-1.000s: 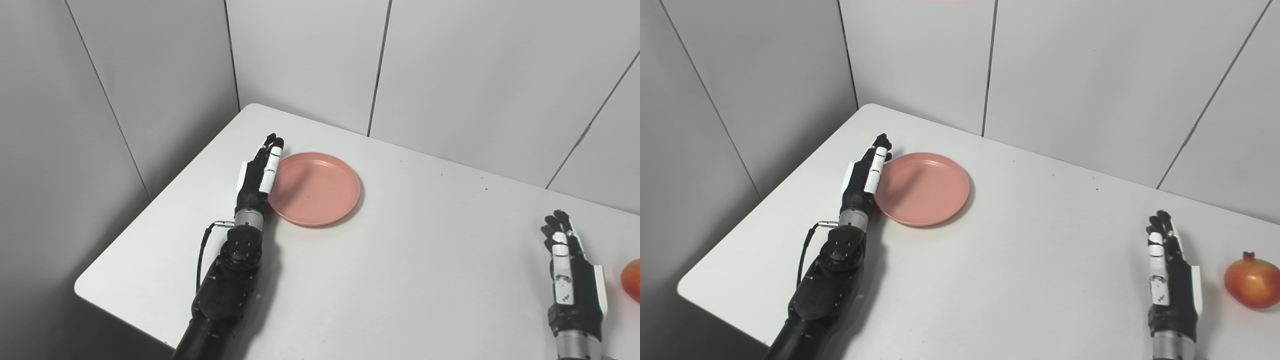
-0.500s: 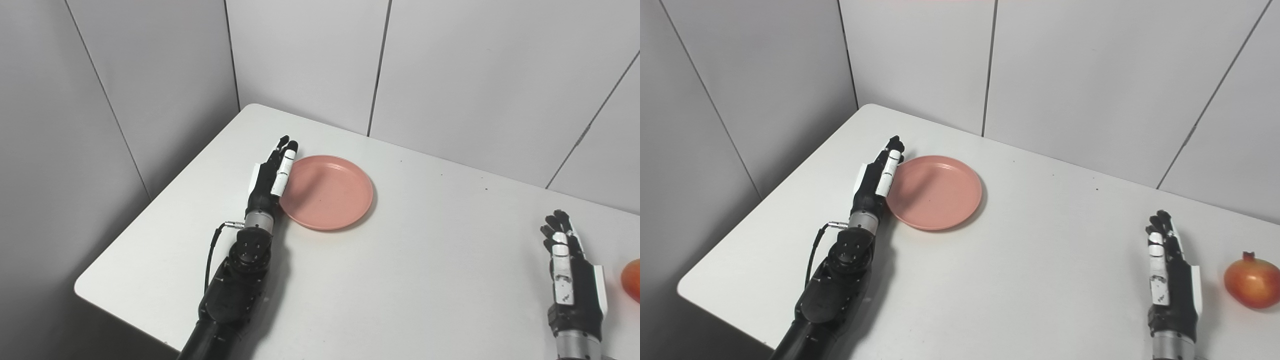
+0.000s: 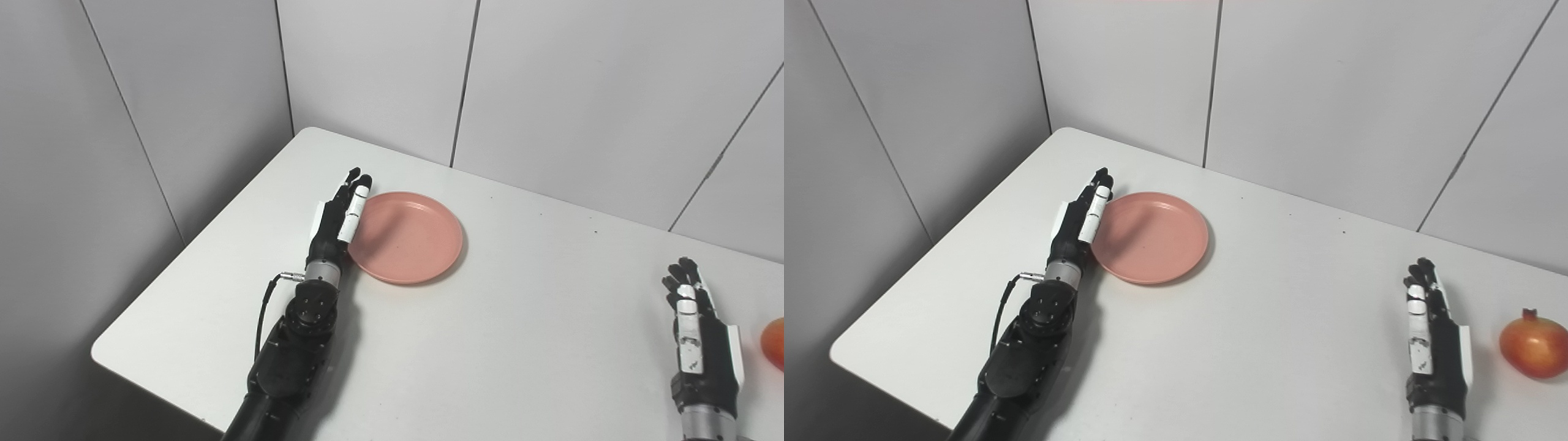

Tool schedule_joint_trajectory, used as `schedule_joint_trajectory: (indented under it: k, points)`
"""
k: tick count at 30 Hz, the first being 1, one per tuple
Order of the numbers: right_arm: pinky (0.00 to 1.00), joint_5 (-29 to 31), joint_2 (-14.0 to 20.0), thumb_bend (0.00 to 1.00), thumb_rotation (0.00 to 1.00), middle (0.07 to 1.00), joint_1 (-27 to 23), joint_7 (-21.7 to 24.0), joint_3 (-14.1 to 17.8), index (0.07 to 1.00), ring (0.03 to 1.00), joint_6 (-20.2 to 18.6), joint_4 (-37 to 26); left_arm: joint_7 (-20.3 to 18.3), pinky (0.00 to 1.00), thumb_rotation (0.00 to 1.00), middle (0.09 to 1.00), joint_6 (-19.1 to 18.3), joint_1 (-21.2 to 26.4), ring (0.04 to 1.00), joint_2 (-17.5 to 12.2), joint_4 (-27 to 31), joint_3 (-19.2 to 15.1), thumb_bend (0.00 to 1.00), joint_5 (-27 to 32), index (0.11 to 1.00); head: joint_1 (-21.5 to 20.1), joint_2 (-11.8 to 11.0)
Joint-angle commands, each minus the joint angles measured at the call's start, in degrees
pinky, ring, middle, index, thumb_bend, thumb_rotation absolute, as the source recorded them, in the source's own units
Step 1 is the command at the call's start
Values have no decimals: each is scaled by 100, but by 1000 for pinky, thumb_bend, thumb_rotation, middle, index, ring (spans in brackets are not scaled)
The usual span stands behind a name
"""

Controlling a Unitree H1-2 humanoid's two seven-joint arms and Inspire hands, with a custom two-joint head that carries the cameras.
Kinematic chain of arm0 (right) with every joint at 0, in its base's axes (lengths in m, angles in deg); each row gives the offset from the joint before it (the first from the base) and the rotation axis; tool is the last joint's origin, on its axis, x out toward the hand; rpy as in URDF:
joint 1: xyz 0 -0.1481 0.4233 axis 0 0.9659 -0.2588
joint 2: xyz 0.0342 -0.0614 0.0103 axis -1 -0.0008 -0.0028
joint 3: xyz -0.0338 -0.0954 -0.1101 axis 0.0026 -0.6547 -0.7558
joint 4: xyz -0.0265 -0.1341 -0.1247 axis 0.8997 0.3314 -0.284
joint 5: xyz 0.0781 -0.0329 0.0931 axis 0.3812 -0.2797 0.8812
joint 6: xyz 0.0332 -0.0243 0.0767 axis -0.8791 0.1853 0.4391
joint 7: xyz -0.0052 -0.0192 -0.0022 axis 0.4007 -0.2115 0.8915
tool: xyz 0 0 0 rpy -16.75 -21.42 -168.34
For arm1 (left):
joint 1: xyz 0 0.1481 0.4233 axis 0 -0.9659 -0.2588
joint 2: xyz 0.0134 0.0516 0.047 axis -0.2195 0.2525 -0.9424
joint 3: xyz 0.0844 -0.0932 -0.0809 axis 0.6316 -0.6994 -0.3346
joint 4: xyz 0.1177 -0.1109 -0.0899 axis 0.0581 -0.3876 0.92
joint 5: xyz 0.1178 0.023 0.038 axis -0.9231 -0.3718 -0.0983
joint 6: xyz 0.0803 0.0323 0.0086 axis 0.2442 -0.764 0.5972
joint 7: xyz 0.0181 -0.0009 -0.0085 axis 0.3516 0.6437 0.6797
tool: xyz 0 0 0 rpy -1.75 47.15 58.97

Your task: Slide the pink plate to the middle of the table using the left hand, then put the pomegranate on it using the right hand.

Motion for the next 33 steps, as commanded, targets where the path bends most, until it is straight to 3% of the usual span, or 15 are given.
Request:
schedule_joint_trajectory:
  k: [1, 12, 24, 33]
  points:
    - [980, 20, 28, 487, 966, 928, 183, 56, 5, 930, 929, 103, 131, -113, 889, 1000, 924, 34, 152, 906, 76, 108, 92, 648, -29, 915, -5, 3]
    - [977, -32, 31, 499, 968, 922, 178, 19, -1, 923, 924, 140, 158, -235, 883, 1000, 939, -23, 152, 911, 65, 160, 227, 648, -104, 939, -6, 15]
    - [977, 51, 19, 497, 956, 918, 201, 39, 32, 922, 922, 91, 122, -423, 940, 1000, 948, -733, 117, 938, 208, 690, 321, 659, -15, 945, -8, 44]
    - [962, 28, 18, 496, 937, 913, 186, 11, 36, 917, 917, 101, 118, -504, 955, 1000, 960, -751, 186, 958, 225, 618, 496, 661, -140, 961, 3, 43]
